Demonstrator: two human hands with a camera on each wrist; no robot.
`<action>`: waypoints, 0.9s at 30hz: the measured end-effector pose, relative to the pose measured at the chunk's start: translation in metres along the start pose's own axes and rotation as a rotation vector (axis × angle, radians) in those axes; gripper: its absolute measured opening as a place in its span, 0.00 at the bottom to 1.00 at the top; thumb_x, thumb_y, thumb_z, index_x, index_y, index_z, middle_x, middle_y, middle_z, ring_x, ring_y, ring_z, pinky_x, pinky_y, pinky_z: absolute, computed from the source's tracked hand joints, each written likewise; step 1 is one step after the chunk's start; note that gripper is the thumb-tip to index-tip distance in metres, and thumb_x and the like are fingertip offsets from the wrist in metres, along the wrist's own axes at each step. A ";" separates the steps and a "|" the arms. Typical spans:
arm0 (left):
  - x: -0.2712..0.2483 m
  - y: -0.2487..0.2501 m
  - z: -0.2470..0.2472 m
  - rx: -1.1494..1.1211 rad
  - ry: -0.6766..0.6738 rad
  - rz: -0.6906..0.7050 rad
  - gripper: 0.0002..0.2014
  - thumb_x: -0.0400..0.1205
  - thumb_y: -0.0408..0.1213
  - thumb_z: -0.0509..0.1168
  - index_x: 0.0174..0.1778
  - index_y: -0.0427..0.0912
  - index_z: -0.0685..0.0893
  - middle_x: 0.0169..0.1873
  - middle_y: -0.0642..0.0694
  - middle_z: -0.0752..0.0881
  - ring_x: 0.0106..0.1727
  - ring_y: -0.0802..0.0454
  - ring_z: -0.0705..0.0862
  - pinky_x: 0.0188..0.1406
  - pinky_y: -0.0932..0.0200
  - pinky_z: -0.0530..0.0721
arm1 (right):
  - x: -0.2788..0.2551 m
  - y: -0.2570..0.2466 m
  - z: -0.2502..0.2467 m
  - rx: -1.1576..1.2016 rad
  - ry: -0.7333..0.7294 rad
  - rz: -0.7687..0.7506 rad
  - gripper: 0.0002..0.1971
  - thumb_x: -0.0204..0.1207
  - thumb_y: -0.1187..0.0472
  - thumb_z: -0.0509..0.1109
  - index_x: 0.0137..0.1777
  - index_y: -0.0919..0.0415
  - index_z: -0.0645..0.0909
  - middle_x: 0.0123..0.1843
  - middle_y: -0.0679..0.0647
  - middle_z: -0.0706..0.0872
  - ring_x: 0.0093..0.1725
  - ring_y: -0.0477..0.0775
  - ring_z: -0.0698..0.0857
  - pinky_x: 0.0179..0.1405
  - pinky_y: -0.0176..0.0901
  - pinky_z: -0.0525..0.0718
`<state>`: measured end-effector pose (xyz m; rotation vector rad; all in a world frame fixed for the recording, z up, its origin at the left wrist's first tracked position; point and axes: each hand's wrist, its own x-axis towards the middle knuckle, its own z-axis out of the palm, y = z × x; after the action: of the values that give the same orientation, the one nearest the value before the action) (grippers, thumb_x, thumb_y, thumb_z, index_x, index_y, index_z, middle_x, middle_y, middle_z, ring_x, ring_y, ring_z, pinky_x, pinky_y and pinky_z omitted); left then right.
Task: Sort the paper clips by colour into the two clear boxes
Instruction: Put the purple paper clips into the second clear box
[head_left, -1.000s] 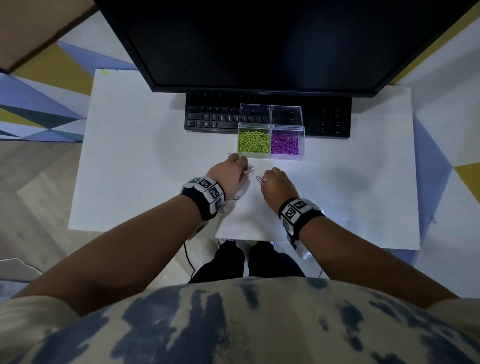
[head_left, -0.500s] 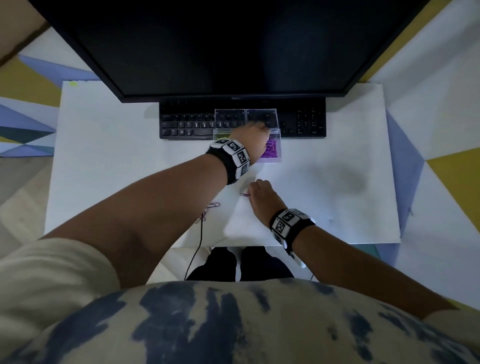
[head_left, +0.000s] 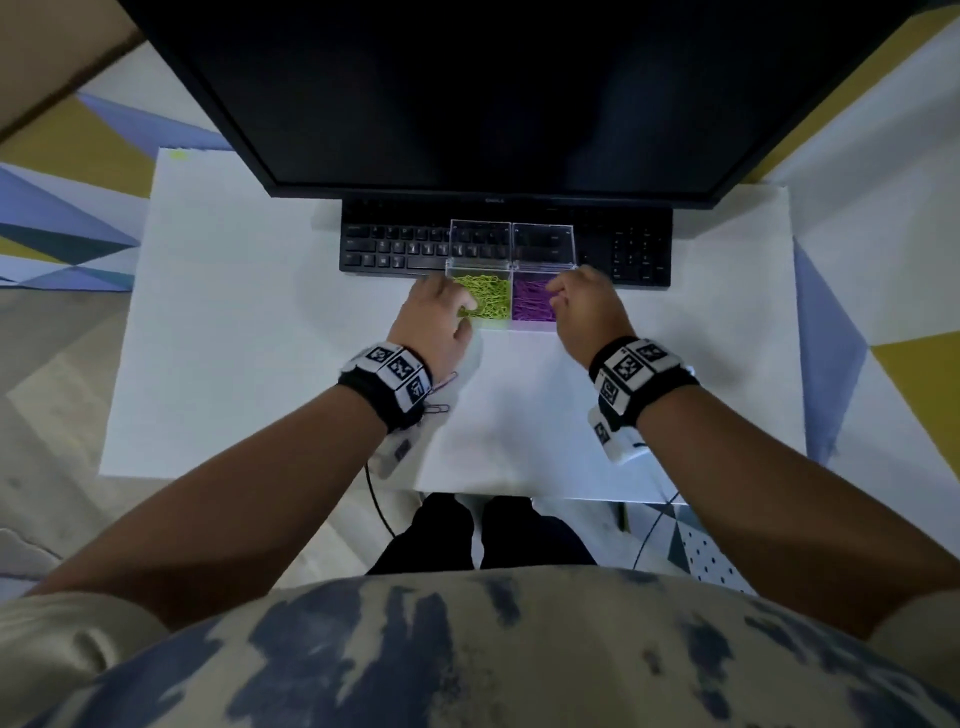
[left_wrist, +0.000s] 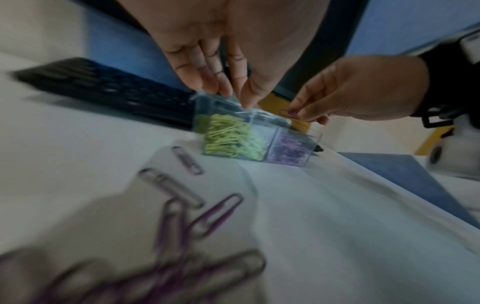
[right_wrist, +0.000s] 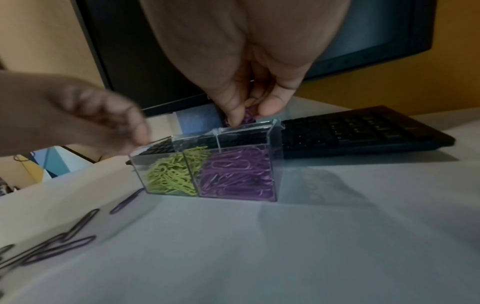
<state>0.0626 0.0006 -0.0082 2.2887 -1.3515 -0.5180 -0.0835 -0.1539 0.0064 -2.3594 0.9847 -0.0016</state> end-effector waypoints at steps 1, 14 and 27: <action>-0.010 -0.011 -0.001 -0.029 -0.006 -0.066 0.07 0.78 0.32 0.64 0.51 0.40 0.82 0.52 0.42 0.79 0.58 0.44 0.76 0.63 0.52 0.75 | 0.006 0.000 0.000 -0.028 -0.031 0.003 0.14 0.79 0.72 0.60 0.61 0.69 0.81 0.61 0.66 0.79 0.60 0.62 0.79 0.58 0.42 0.75; -0.094 -0.054 0.003 0.062 -0.231 -0.370 0.43 0.65 0.58 0.77 0.73 0.45 0.68 0.65 0.44 0.71 0.68 0.44 0.70 0.64 0.46 0.77 | -0.021 -0.087 0.071 -0.112 -0.425 -0.389 0.23 0.75 0.70 0.62 0.71 0.65 0.71 0.69 0.60 0.74 0.72 0.58 0.69 0.70 0.48 0.73; -0.099 -0.066 0.009 -0.064 -0.252 -0.318 0.30 0.70 0.42 0.77 0.67 0.39 0.76 0.59 0.42 0.76 0.62 0.42 0.76 0.61 0.48 0.77 | -0.035 -0.072 0.112 -0.207 -0.458 -0.576 0.33 0.70 0.57 0.74 0.74 0.66 0.70 0.69 0.60 0.75 0.68 0.62 0.73 0.68 0.54 0.74</action>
<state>0.0607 0.1155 -0.0414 2.4614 -1.0587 -0.9657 -0.0382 -0.0335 -0.0424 -2.5800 0.0799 0.4149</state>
